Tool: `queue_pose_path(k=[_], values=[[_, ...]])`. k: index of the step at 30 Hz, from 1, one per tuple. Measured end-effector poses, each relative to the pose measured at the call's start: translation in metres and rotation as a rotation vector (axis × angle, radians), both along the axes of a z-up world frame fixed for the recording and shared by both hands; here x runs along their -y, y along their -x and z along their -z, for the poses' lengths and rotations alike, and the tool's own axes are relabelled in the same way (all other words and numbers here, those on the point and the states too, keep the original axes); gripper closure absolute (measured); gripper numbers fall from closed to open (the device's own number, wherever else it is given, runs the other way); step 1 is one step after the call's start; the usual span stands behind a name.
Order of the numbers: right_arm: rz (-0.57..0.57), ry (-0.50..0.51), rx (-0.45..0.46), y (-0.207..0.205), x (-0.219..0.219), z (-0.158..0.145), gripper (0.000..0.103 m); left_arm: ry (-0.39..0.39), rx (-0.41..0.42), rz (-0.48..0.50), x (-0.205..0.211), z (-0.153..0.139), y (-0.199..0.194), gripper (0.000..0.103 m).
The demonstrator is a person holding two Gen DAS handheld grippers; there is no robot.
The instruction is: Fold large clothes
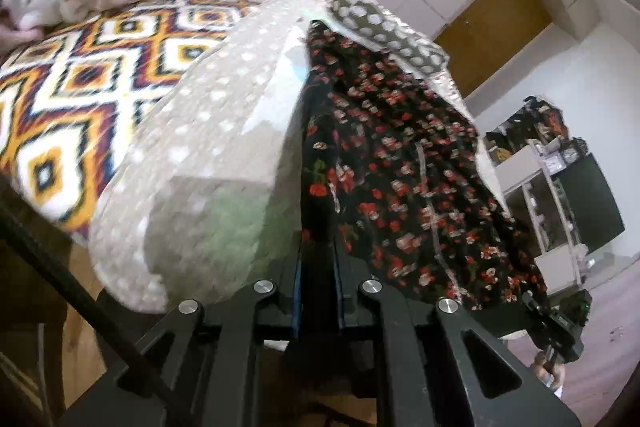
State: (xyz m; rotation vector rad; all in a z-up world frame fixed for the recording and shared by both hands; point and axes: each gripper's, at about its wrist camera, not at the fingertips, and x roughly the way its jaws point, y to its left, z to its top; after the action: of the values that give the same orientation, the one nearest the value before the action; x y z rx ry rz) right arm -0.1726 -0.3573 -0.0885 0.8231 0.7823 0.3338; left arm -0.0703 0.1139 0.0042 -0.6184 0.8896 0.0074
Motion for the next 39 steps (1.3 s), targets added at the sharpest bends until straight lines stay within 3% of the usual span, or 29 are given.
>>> queue_pose_path(k=[6, 15, 20, 24, 27, 29, 31, 33, 35, 39], values=[[-0.046, 0.012, -0.069, -0.005, -0.008, 0.021, 0.091, 0.069, -0.064, -0.052, -0.018, 0.031, 0.0, 0.092], [-0.105, -0.019, 0.013, -0.063, -0.003, -0.028, 0.091, 0.029, 0.0, -0.059, -0.027, -0.009, -0.067, 0.092], [-0.099, 0.0, 0.078, -0.144, -0.003, -0.071, 0.091, -0.097, 0.034, -0.033, -0.022, -0.053, -0.17, 0.092], [-0.039, 0.045, 0.081, -0.25, 0.003, -0.094, 0.09, -0.229, 0.022, -0.101, -0.031, -0.074, -0.272, 0.091], [0.012, 0.135, 0.006, -0.33, 0.006, -0.078, 0.082, -0.381, -0.033, -0.178, -0.046, -0.065, -0.345, 0.091], [0.036, 0.183, -0.075, -0.368, 0.009, -0.056, 0.07, -0.366, -0.101, -0.214, -0.064, -0.047, -0.376, 0.091], [0.081, 0.184, -0.161, -0.394, 0.012, -0.029, 0.063, -0.314, -0.118, -0.232, -0.078, -0.035, -0.385, 0.086], [0.086, 0.16, -0.165, -0.403, 0.014, -0.016, 0.058, -0.284, -0.095, -0.227, -0.086, -0.029, -0.38, 0.068], [0.085, 0.146, -0.141, -0.404, 0.015, -0.015, 0.054, -0.294, -0.087, -0.223, -0.087, -0.027, -0.371, 0.057], [0.1, 0.092, -0.121, -0.402, 0.029, -0.025, 0.054, -0.254, -0.093, -0.193, -0.083, -0.022, -0.354, 0.056]])
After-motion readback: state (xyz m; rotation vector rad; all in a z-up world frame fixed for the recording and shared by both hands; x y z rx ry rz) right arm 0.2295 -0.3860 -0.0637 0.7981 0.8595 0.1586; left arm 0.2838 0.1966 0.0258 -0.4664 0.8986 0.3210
